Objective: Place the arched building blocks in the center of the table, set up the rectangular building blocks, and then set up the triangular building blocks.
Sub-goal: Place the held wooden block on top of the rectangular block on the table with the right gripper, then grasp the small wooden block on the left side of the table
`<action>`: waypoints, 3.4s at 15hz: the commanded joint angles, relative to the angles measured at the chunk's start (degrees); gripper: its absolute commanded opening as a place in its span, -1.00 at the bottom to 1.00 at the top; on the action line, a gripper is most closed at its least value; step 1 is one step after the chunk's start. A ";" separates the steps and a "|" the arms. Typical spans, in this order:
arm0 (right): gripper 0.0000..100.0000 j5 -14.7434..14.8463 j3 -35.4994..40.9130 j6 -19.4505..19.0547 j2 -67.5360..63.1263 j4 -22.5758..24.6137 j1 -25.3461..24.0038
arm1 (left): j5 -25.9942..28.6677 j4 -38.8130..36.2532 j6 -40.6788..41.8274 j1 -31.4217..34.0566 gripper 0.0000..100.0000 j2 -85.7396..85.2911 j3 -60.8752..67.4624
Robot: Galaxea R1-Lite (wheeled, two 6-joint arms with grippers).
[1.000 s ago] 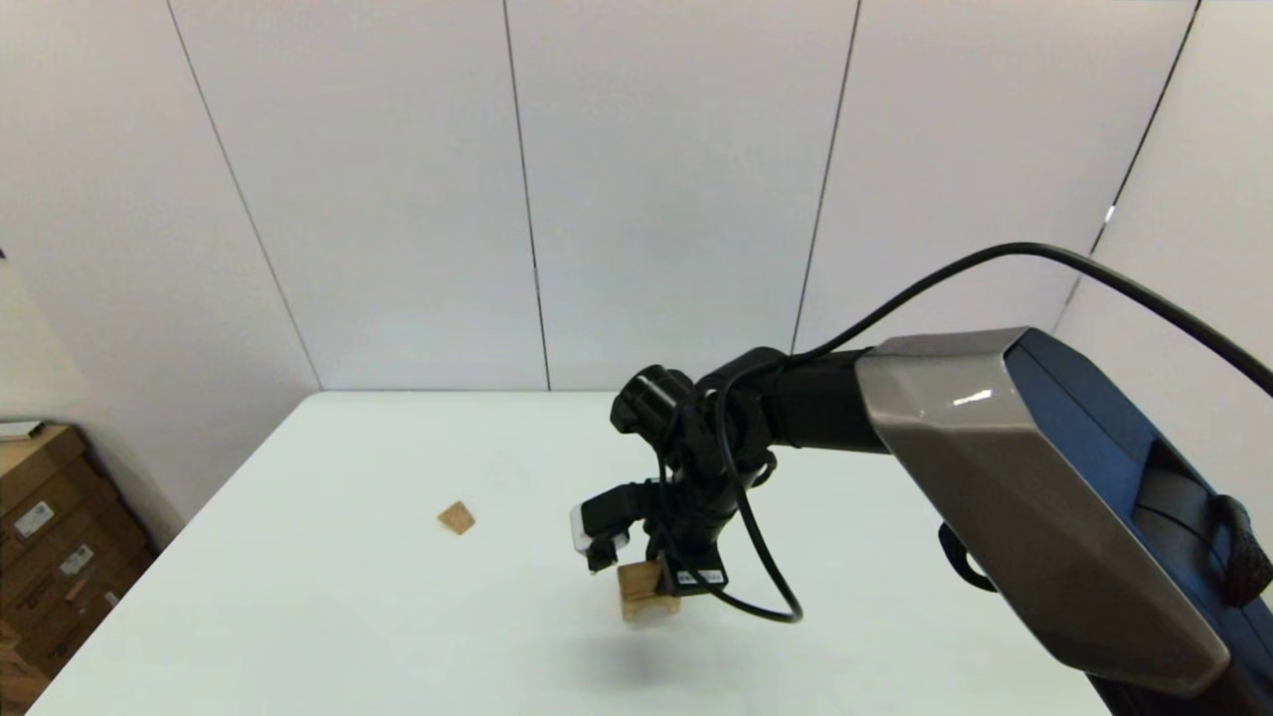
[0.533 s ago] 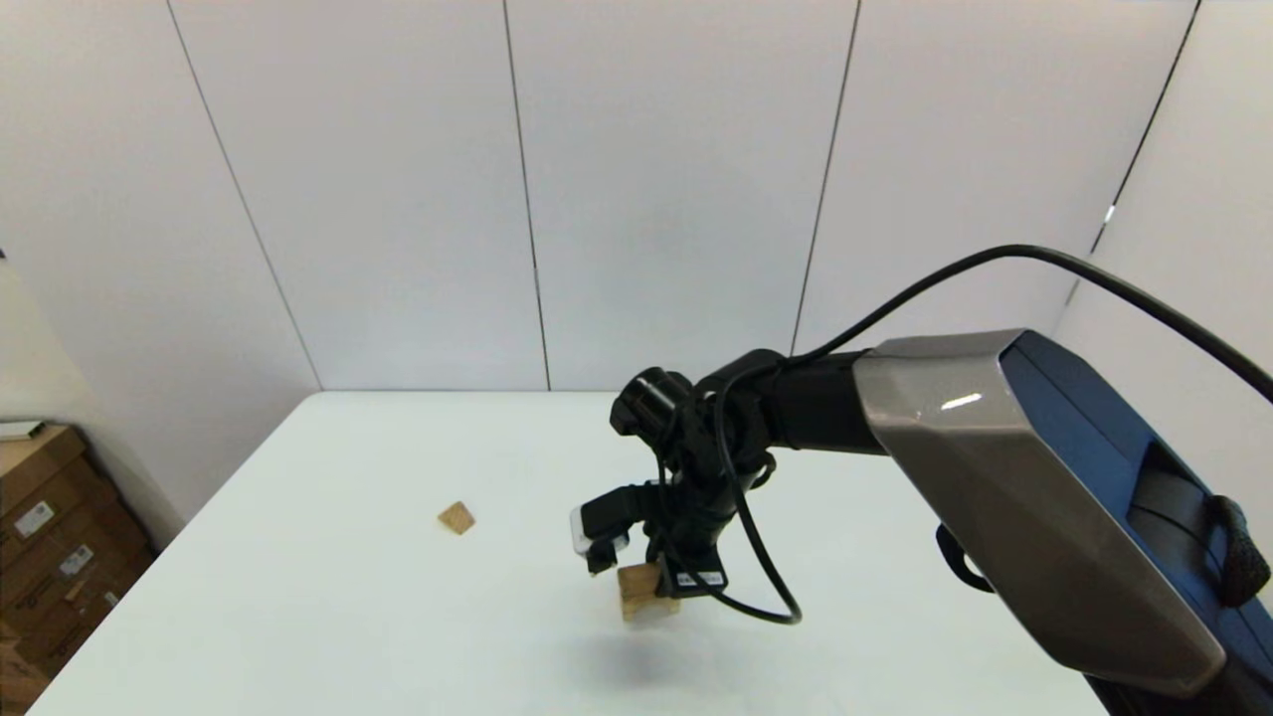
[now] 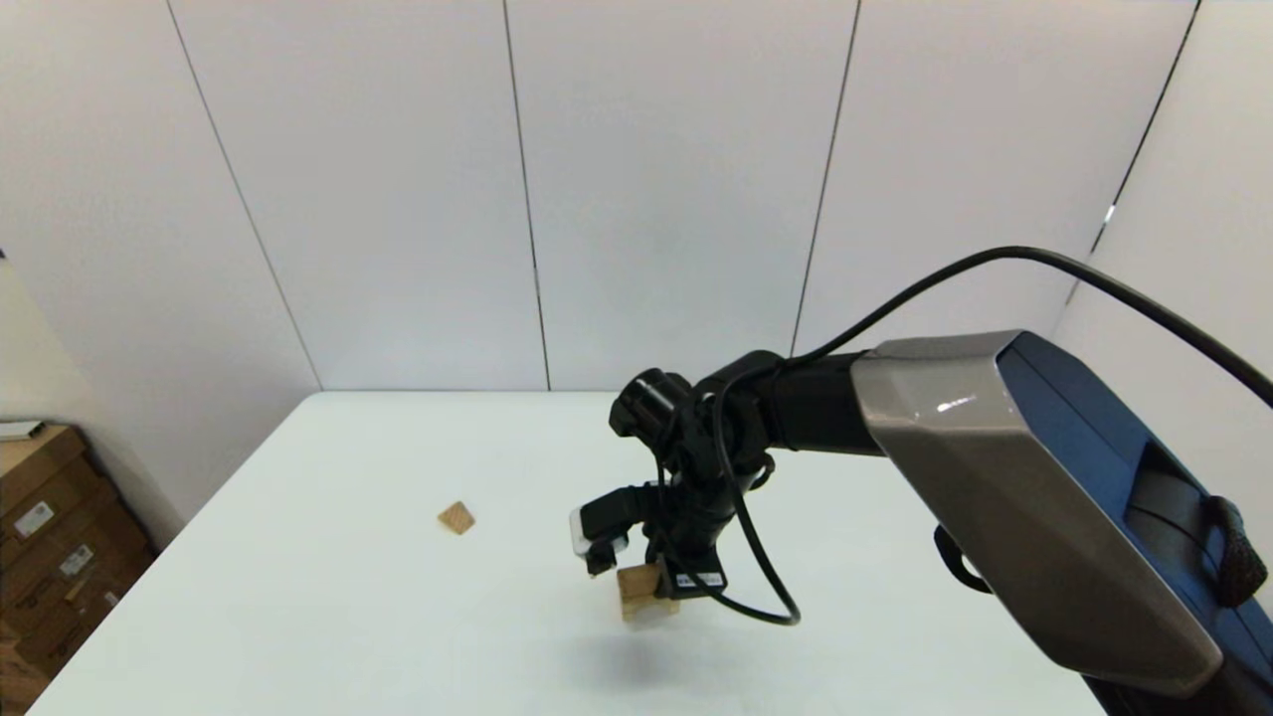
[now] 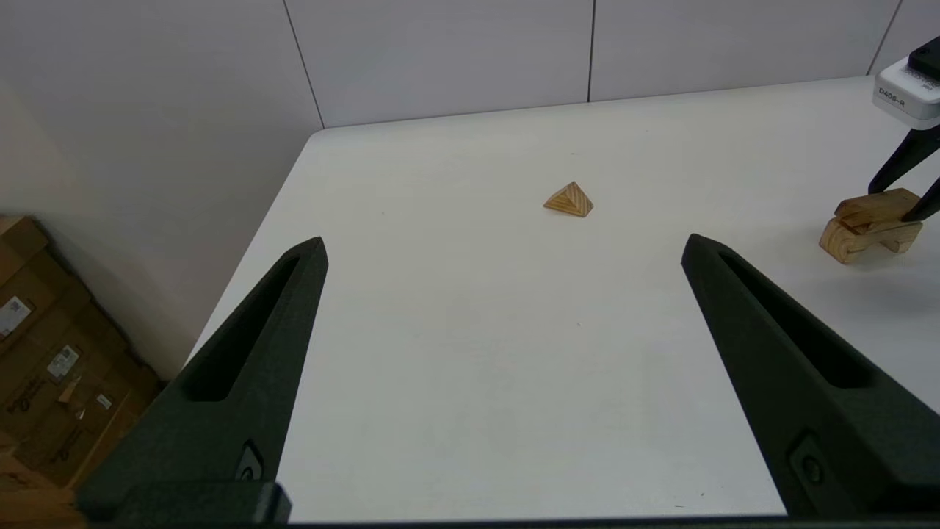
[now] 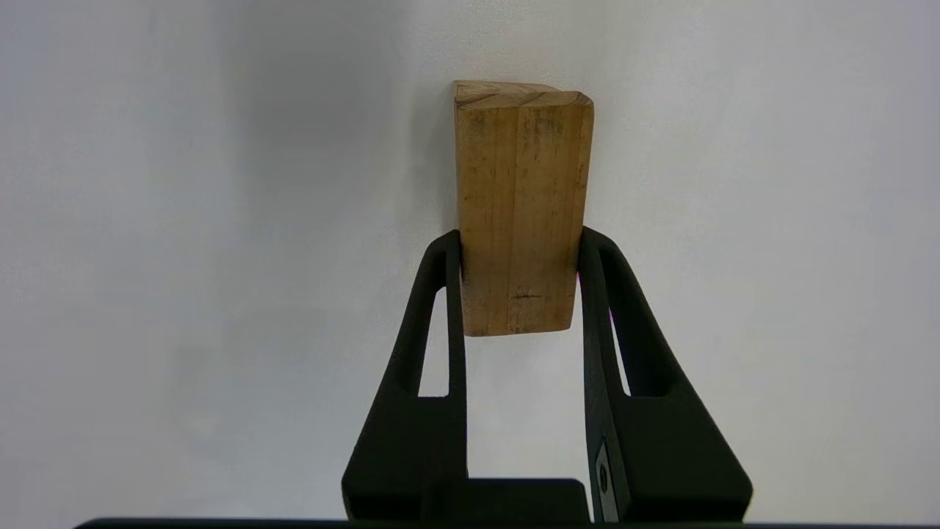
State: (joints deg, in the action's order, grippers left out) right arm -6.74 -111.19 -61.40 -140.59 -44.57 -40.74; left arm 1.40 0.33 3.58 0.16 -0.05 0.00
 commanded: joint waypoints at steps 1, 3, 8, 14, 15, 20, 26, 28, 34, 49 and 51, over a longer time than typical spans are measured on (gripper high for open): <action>-1.00 -0.03 0.01 -0.38 -0.03 -0.17 0.05 | 0.00 0.02 0.02 0.02 1.00 0.05 0.00; -1.00 -0.03 0.01 -0.38 -0.03 -0.17 0.05 | 0.00 0.02 0.02 0.02 1.00 0.05 0.00; -1.00 0.06 0.01 -0.30 -0.03 -0.26 0.14 | 0.00 0.02 0.02 0.02 1.00 0.05 0.00; -1.00 0.06 0.01 -0.30 -0.21 -0.26 0.31 | 0.00 0.02 0.02 0.02 1.00 0.05 0.00; -1.00 0.06 0.01 -0.30 -0.21 -0.26 0.40 | 0.00 0.02 0.02 0.02 1.00 0.05 0.00; 1.00 0.06 0.01 -0.30 -0.38 -0.17 0.40 | 0.00 0.02 0.02 0.02 1.00 0.05 0.00; 1.00 0.06 -0.08 -0.12 0.06 -0.08 0.49 | 0.00 0.02 0.02 0.02 1.00 0.05 0.00; 1.00 0.06 -0.17 0.94 3.05 0.01 1.63 | 0.00 0.02 0.11 0.02 1.00 0.05 0.00; 1.00 -0.11 0.71 5.95 20.18 -6.14 9.10 | 0.00 0.02 0.11 0.02 1.00 0.05 0.00; 1.00 -0.29 47.56 8.76 73.97 -6.50 37.84 | 0.00 0.02 0.11 0.02 1.00 0.05 0.00; 1.00 -0.20 53.89 8.85 81.88 -6.50 40.48 | 0.00 0.02 0.11 0.02 1.00 0.05 0.00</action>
State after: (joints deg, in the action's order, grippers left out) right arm -7.05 -66.80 -52.35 -72.96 -50.85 -5.56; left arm 1.40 0.35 3.63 0.16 -0.05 0.00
